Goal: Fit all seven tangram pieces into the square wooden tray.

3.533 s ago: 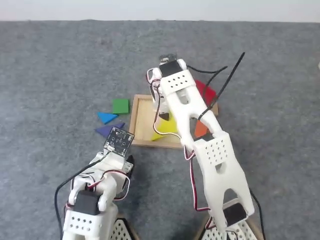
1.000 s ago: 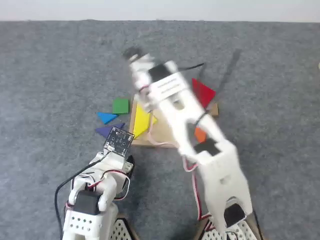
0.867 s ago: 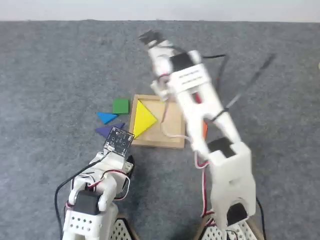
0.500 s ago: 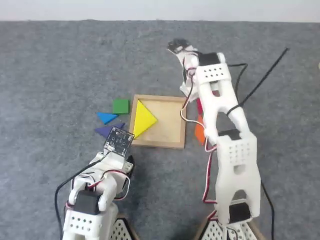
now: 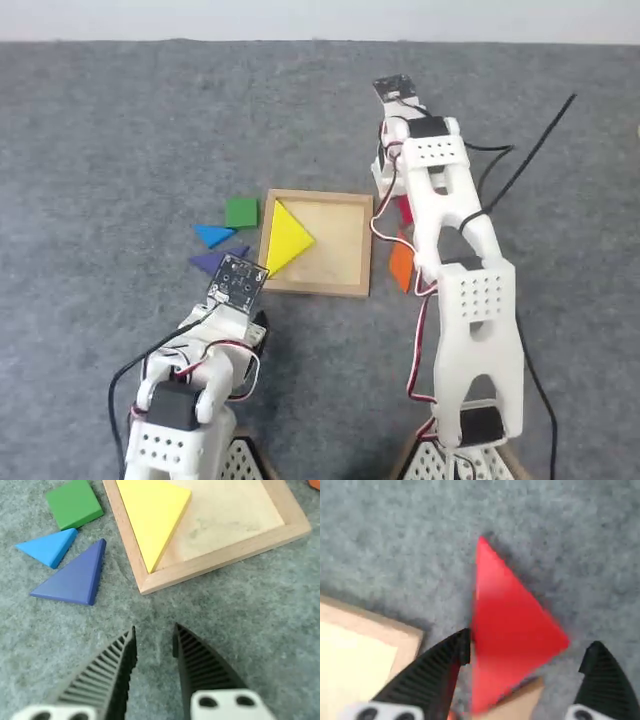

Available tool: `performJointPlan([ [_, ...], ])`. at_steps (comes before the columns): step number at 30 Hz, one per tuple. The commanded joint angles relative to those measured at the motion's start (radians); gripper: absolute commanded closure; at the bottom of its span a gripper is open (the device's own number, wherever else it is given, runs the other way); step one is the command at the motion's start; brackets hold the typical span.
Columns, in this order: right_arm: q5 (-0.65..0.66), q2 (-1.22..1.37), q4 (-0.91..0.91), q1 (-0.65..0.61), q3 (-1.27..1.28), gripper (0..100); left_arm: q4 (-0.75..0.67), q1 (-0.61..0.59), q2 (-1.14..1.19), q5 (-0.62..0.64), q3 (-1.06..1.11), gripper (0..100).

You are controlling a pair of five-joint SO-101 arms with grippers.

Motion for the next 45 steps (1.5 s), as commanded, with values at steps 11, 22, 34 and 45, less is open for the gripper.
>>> performJointPlan([
  [11, -0.002, 0.044, -0.07, -0.004, -0.044, 64.1, 0.003, -0.008, -0.017, 0.009, -0.012, 88],
  [22, 0.054, 0.061, -0.061, -0.004, -0.04, 80.9, 0.003, -0.008, -0.017, 0.009, -0.012, 88],
  [34, 0.02, 0.008, 0.044, -0.004, -0.08, 88.0, 0.003, -0.008, -0.017, 0.009, -0.012, 88],
  [45, -0.002, -0.277, 0.214, -0.105, -0.104, 88.0, 0.003, -0.008, -0.017, 0.009, -0.012, 88],
])
